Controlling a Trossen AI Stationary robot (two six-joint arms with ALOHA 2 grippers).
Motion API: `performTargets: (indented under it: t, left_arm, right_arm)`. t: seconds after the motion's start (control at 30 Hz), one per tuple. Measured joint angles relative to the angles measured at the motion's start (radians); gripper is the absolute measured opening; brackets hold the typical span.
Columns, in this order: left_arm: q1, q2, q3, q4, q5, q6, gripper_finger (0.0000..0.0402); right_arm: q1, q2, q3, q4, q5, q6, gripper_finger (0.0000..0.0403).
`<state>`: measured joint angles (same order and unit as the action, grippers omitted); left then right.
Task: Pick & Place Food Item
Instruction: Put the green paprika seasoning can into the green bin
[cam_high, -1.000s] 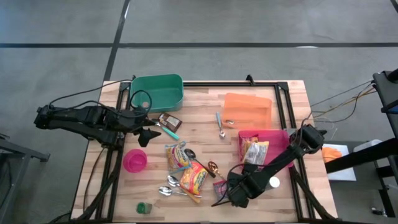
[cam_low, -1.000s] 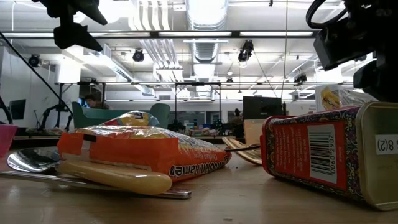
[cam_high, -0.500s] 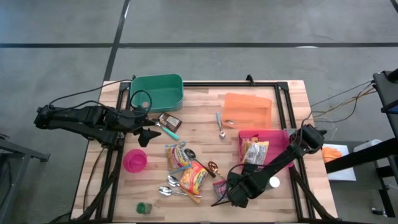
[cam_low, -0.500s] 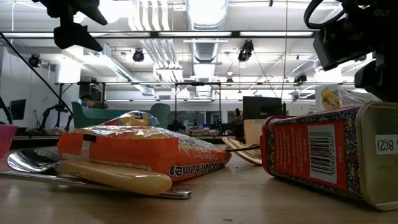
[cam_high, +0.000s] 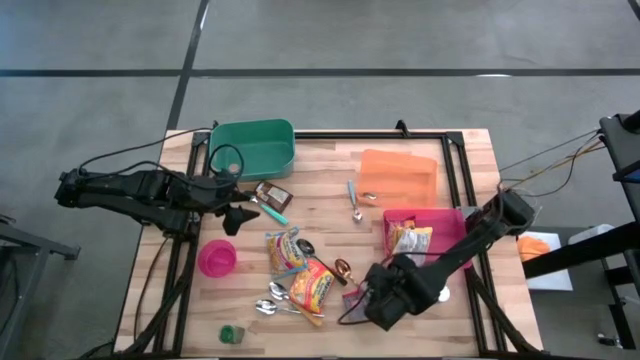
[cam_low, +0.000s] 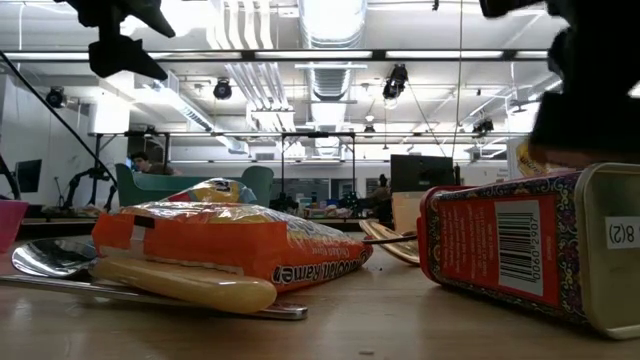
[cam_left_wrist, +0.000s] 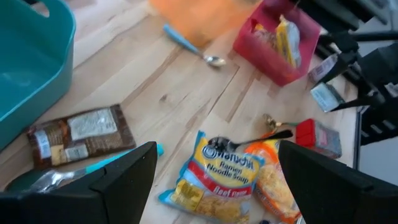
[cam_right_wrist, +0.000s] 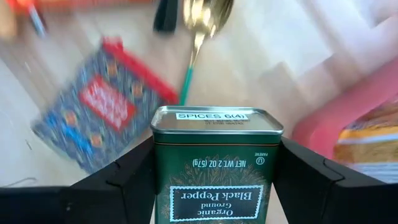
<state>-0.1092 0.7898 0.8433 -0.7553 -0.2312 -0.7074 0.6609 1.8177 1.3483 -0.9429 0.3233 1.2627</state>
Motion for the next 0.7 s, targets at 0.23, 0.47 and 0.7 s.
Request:
performTargets:
  t: [0.23,0.47,0.7]
  left_arm:
    - [0.0,0.0,0.0,0.102,-0.005,0.026,0.0337]
    - [0.0,0.0,0.0,0.169,-0.058,0.057,0.0337]
    - [0.0,0.0,0.0,0.191,-0.168,0.053,0.0337]
  right_arm:
    - [-0.015,-0.061,0.0,0.0,0.185,0.085,0.0249]
    - [-0.082,-0.109,-0.001,0.002,0.367,0.145,0.0249]
    - [-0.188,-0.149,-0.001,0.018,0.454,0.223,0.0249]
